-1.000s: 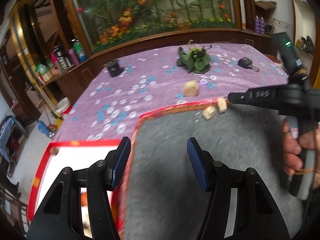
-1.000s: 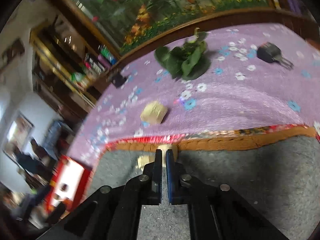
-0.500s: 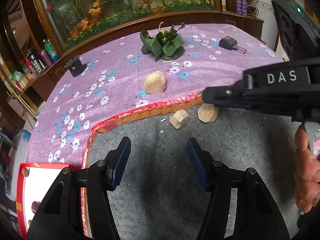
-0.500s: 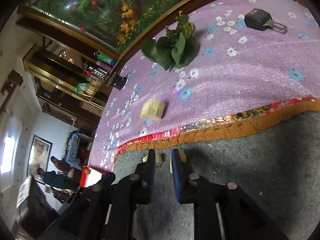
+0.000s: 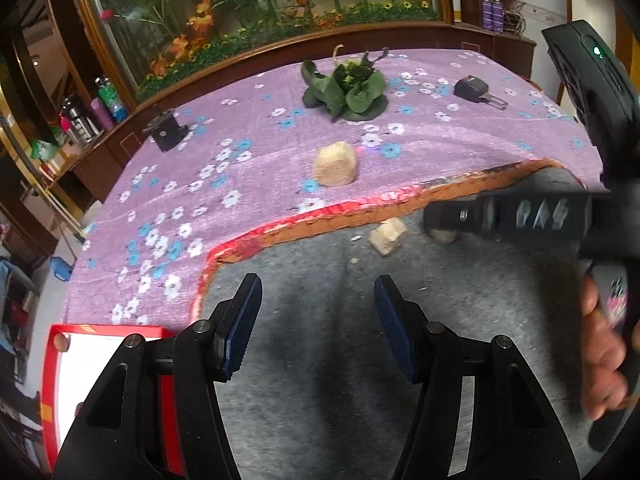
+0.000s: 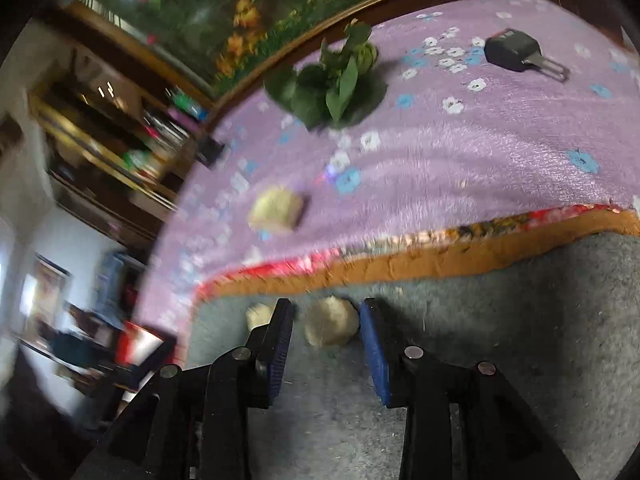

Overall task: Organize fruits
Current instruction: 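Grasp a tan cube with the left tool while the right grasps a cream chunk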

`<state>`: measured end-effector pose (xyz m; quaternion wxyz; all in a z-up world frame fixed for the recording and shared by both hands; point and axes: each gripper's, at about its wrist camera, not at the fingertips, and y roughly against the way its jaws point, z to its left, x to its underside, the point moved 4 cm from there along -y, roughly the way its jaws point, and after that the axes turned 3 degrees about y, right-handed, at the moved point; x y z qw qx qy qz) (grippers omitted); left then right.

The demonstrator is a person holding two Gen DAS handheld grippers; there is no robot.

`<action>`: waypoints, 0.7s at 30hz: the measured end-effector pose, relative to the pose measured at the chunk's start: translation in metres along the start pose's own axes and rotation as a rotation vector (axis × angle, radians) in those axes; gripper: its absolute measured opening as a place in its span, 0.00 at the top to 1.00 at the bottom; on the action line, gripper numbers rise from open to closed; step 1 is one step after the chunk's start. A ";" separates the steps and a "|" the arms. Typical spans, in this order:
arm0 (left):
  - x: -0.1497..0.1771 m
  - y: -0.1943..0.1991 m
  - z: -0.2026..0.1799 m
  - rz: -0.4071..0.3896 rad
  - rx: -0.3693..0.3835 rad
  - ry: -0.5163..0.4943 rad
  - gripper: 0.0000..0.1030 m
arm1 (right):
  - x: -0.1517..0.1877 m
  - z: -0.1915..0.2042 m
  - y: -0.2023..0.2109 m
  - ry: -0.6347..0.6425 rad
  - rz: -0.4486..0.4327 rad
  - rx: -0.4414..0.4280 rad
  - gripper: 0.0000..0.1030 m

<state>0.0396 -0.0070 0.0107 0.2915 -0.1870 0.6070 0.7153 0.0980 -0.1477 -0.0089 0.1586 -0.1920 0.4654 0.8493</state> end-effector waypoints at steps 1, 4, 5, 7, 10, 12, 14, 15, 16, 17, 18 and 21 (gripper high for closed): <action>0.001 -0.001 0.002 0.004 -0.004 0.004 0.43 | 0.001 0.006 -0.001 0.053 -0.012 0.038 0.66; 0.001 -0.003 0.007 0.013 -0.004 0.016 0.43 | 0.006 0.015 -0.003 0.153 -0.021 0.123 0.71; 0.000 -0.003 0.007 0.016 -0.002 0.014 0.43 | 0.006 0.016 -0.004 0.175 -0.026 0.143 0.71; -0.001 -0.004 0.004 0.018 0.004 0.003 0.43 | 0.006 0.014 -0.002 0.171 -0.032 0.141 0.71; -0.005 -0.005 -0.004 0.016 0.023 -0.013 0.43 | -0.001 -0.008 0.012 0.037 -0.048 0.065 0.71; -0.010 -0.008 -0.014 0.018 0.046 -0.028 0.43 | -0.007 -0.024 0.025 -0.059 -0.069 -0.007 0.71; -0.016 -0.013 -0.023 0.019 0.065 -0.045 0.43 | -0.012 -0.034 0.030 -0.132 -0.094 -0.035 0.71; -0.019 -0.018 -0.029 0.023 0.074 -0.055 0.43 | -0.013 -0.040 0.033 -0.166 -0.101 -0.052 0.71; -0.020 -0.022 -0.032 0.031 0.078 -0.059 0.43 | -0.014 -0.044 0.034 -0.193 -0.102 -0.067 0.71; -0.022 -0.026 -0.033 0.039 0.083 -0.057 0.43 | -0.014 -0.046 0.033 -0.210 -0.098 -0.074 0.71; -0.024 -0.030 -0.035 0.046 0.093 -0.055 0.43 | -0.015 -0.046 0.032 -0.216 -0.092 -0.076 0.71; -0.028 -0.039 -0.040 0.054 0.126 -0.050 0.53 | -0.015 -0.042 0.029 -0.213 -0.084 -0.067 0.71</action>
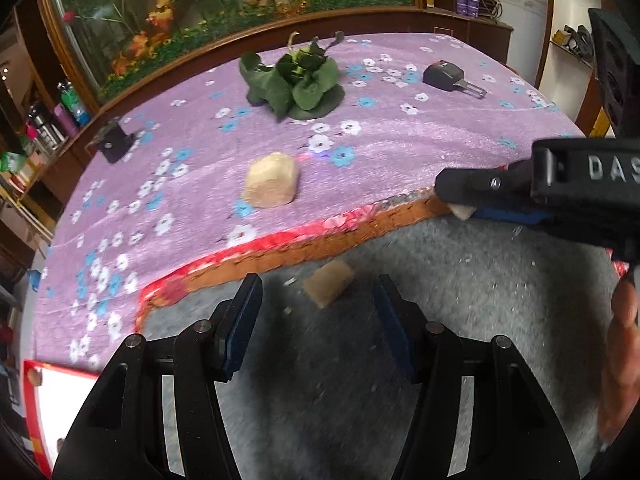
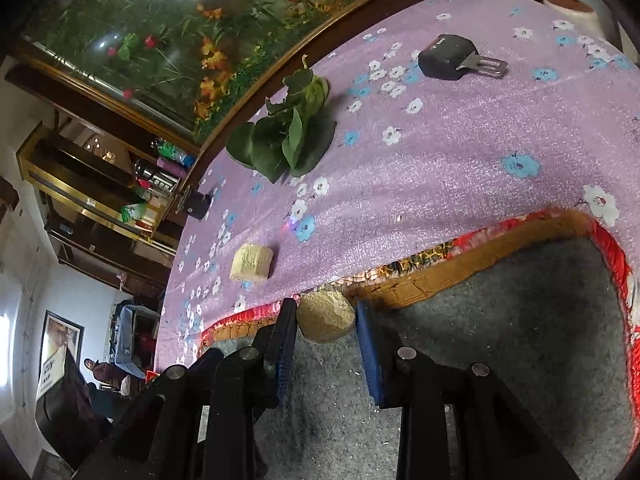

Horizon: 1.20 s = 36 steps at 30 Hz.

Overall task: Organize fruits
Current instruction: 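Grasp a tan cube with the left tool while the right grasps a cream chunk, then carry the tan cube and cream chunk over the white box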

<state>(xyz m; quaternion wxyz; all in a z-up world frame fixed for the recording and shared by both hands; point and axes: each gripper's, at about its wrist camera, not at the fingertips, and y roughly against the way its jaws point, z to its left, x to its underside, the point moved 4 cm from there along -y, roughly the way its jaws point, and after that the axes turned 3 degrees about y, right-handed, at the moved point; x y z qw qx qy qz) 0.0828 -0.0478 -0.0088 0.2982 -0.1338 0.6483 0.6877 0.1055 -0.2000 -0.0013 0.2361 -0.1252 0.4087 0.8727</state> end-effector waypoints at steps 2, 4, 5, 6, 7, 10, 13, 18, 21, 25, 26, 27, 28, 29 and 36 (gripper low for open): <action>-0.001 -0.009 -0.002 0.029 0.043 0.019 0.75 | 0.001 0.002 -0.001 0.009 0.003 0.003 0.71; 0.000 -0.009 0.000 0.016 0.047 0.036 0.75 | 0.001 0.001 -0.002 0.010 0.003 0.003 0.71; 0.001 -0.008 0.000 0.012 0.049 0.039 0.76 | 0.001 0.001 -0.002 0.007 0.004 0.000 0.71; 0.003 -0.005 0.001 0.009 0.049 0.049 0.76 | 0.001 0.001 -0.001 0.005 0.003 -0.003 0.71; 0.005 -0.002 0.003 0.006 0.045 0.064 0.76 | 0.000 0.000 -0.001 0.004 0.001 -0.005 0.71; 0.012 0.016 0.010 -0.038 0.041 0.105 0.76 | 0.002 0.003 0.002 0.021 -0.002 -0.028 0.71; 0.022 0.037 0.017 -0.074 -0.007 0.135 0.76 | 0.004 0.014 0.005 0.058 -0.011 -0.056 0.71; 0.039 0.085 0.035 -0.187 -0.118 0.169 0.76 | 0.013 0.038 0.007 0.147 -0.035 -0.097 0.71; 0.047 0.108 0.044 -0.238 -0.164 0.184 0.76 | 0.021 0.052 0.008 0.204 -0.053 -0.113 0.71; 0.058 0.133 0.053 -0.283 -0.170 0.207 0.76 | 0.035 0.069 0.010 0.282 -0.079 -0.118 0.72; 0.060 0.136 0.053 -0.287 -0.166 0.210 0.76 | 0.038 0.073 0.011 0.303 -0.086 -0.116 0.72; 0.062 0.140 0.054 -0.291 -0.160 0.212 0.76 | 0.041 0.076 0.012 0.320 -0.093 -0.114 0.72; 0.063 0.143 0.054 -0.295 -0.155 0.215 0.76 | 0.043 0.079 0.013 0.338 -0.101 -0.110 0.72; 0.064 0.146 0.055 -0.299 -0.146 0.220 0.76 | 0.047 0.083 0.014 0.359 -0.112 -0.103 0.72; 0.068 0.164 0.060 -0.327 -0.130 0.245 0.76 | 0.053 0.088 0.014 0.421 -0.146 -0.063 0.72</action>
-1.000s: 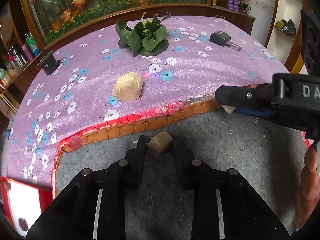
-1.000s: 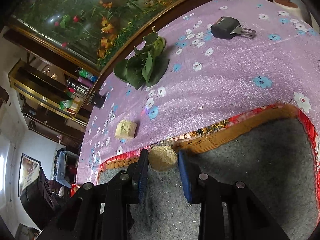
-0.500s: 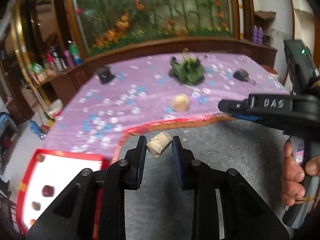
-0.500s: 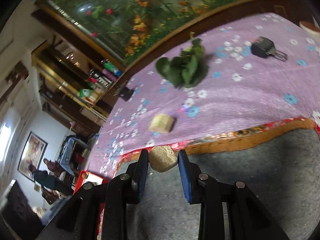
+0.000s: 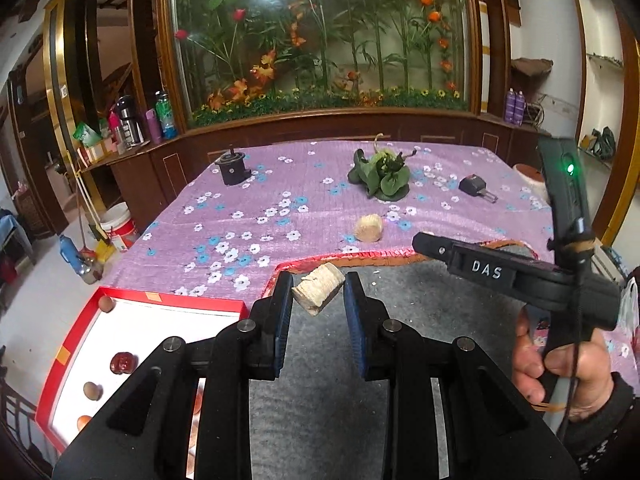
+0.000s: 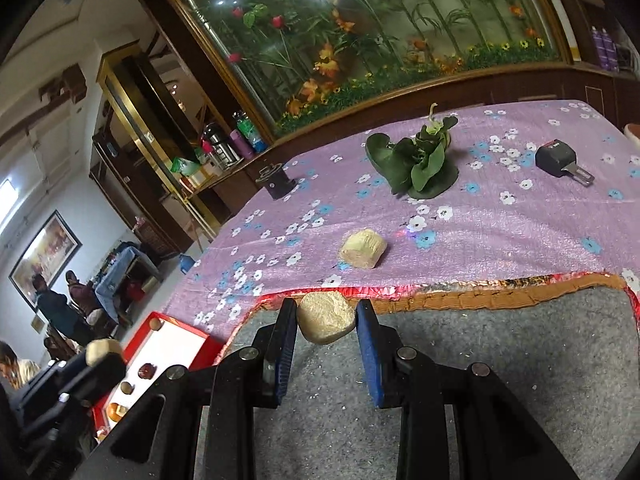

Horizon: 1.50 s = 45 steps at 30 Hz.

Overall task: Organize fruits
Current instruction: 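Carry the tan cube and cream chunk over the white box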

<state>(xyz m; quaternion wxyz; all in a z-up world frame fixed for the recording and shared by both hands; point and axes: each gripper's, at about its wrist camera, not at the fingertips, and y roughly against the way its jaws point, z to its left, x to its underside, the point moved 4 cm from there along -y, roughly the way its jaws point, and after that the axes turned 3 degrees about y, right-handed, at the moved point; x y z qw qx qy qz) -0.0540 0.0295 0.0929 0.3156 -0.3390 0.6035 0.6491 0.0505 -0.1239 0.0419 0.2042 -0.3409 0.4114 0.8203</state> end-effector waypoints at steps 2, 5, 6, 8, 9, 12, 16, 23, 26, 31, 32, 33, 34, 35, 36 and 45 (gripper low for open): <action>-0.001 0.003 0.001 -0.006 0.000 0.003 0.76 | 0.000 0.000 -0.001 0.005 0.001 0.007 0.72; -0.001 0.005 0.004 -0.007 0.001 0.012 0.76 | 0.001 -0.001 0.000 0.011 -0.003 0.014 0.72; -0.001 0.006 0.004 -0.010 0.000 0.014 0.76 | 0.001 -0.001 0.000 0.013 -0.004 0.014 0.72; -0.001 0.007 0.006 -0.010 0.000 0.017 0.76 | 0.001 0.000 0.001 0.017 -0.006 0.016 0.72; -0.001 0.007 0.007 -0.009 -0.001 0.019 0.76 | 0.001 0.000 0.000 0.019 -0.005 0.018 0.72; 0.000 0.008 0.009 -0.009 -0.005 0.022 0.76 | 0.003 0.000 -0.002 0.024 0.001 0.026 0.72; 0.001 0.007 0.010 -0.001 -0.004 0.026 0.76 | 0.003 0.000 -0.002 0.029 -0.002 0.032 0.72; 0.003 0.004 0.014 0.005 -0.008 0.036 0.76 | 0.004 0.001 -0.001 0.040 -0.001 0.042 0.72; 0.004 0.005 0.018 0.008 -0.008 0.044 0.76 | 0.005 0.003 -0.002 0.047 0.001 0.047 0.72; 0.010 0.005 0.025 0.016 -0.001 0.057 0.76 | 0.007 0.002 -0.005 0.057 0.006 0.062 0.72; 0.011 0.006 0.026 0.016 -0.001 0.058 0.76 | 0.007 0.002 -0.006 0.058 0.008 0.063 0.72; 0.012 0.006 0.027 0.017 -0.001 0.058 0.76 | 0.008 0.002 -0.006 0.059 0.010 0.064 0.72; 0.013 0.007 0.028 0.019 0.002 0.060 0.76 | 0.008 0.002 -0.006 0.063 0.010 0.066 0.72; 0.014 0.008 0.029 0.019 0.003 0.063 0.76 | 0.009 0.002 -0.006 0.066 0.010 0.069 0.72; 0.015 0.009 0.031 0.018 0.002 0.067 0.76 | 0.009 0.002 -0.007 0.069 0.010 0.072 0.72; 0.019 0.028 0.057 -0.012 0.001 0.116 0.76 | 0.014 -0.001 -0.009 0.078 0.013 0.106 0.72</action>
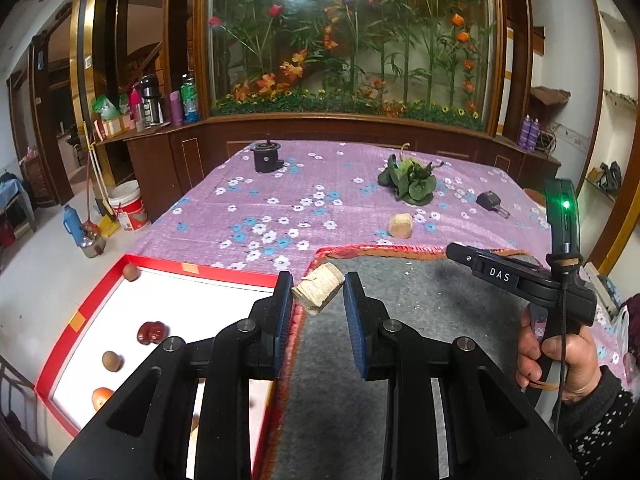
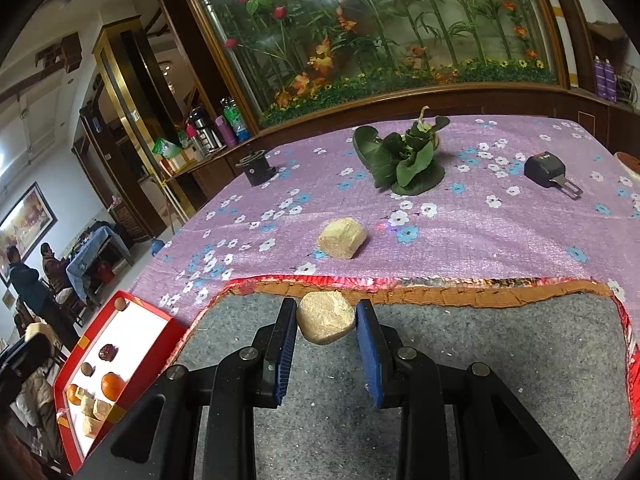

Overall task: Organize fruits
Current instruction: 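Carry the tan cube and cream chunk over the white box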

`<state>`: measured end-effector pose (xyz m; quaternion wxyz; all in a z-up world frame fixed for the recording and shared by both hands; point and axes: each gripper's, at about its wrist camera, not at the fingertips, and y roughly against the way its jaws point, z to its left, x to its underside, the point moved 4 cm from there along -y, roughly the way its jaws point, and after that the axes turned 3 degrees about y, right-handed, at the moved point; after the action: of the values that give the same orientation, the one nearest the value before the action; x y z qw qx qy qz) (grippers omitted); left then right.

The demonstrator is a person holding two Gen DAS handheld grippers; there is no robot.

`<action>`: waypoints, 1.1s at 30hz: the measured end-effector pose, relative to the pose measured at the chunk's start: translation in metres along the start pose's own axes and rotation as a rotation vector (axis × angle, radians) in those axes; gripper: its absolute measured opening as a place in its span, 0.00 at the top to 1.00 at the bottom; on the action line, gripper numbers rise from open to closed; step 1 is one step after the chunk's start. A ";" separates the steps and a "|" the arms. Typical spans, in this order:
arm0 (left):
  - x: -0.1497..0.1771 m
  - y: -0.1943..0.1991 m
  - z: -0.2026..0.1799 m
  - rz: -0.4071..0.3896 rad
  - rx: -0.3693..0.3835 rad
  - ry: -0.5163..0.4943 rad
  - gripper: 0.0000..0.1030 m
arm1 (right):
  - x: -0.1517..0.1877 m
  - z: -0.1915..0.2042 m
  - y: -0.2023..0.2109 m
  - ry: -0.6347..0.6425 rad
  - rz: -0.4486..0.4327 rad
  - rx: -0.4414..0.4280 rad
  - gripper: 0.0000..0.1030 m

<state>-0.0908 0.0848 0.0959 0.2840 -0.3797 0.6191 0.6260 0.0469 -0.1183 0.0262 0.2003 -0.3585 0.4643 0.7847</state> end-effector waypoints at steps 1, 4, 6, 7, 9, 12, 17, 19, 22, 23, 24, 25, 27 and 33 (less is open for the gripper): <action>0.000 0.004 0.005 -0.007 0.002 0.008 0.76 | 0.000 -0.002 0.001 -0.009 0.001 0.005 0.72; 0.000 0.016 0.016 -0.028 0.004 0.023 0.76 | 0.001 -0.004 0.006 -0.026 -0.014 0.019 0.72; -0.001 0.024 0.027 -0.041 0.006 0.038 0.75 | 0.003 -0.002 0.012 -0.037 -0.026 0.020 0.72; -0.001 0.029 0.033 -0.050 0.005 0.047 0.75 | 0.003 0.000 0.015 -0.034 -0.032 0.025 0.72; -0.001 0.037 0.045 -0.066 0.001 0.064 0.75 | 0.005 0.006 0.025 -0.046 -0.047 0.016 0.72; -0.001 0.050 0.064 -0.086 -0.004 0.096 0.76 | 0.008 0.022 0.040 -0.051 -0.078 -0.006 0.72; 0.004 0.064 0.093 -0.106 -0.020 0.136 0.76 | 0.015 0.065 0.063 -0.029 -0.118 -0.077 0.72; 0.007 0.070 0.103 -0.115 -0.032 0.152 0.75 | 0.016 0.086 0.067 -0.009 -0.118 -0.110 0.72; 0.011 0.074 0.119 -0.117 -0.045 0.181 0.75 | 0.018 0.119 0.074 0.034 -0.120 -0.165 0.72; 0.012 0.074 0.123 -0.118 -0.050 0.188 0.75 | 0.018 0.130 0.076 0.052 -0.121 -0.180 0.72; 0.014 0.075 0.128 -0.119 -0.057 0.196 0.75 | 0.019 0.139 0.077 0.068 -0.123 -0.191 0.72; 0.016 0.075 0.132 -0.118 -0.064 0.202 0.75 | 0.020 0.151 0.079 0.089 -0.124 -0.206 0.72; 0.019 0.073 0.140 -0.113 -0.075 0.216 0.76 | 0.022 0.170 0.081 0.117 -0.118 -0.236 0.72; 0.028 0.063 0.159 -0.093 -0.115 0.247 0.75 | 0.033 0.213 0.069 0.192 -0.077 -0.280 0.72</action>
<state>-0.1778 0.2350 0.0993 0.2122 -0.4978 0.5941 0.5952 -0.0998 0.0334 0.1088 0.1334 -0.4737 0.3534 0.7955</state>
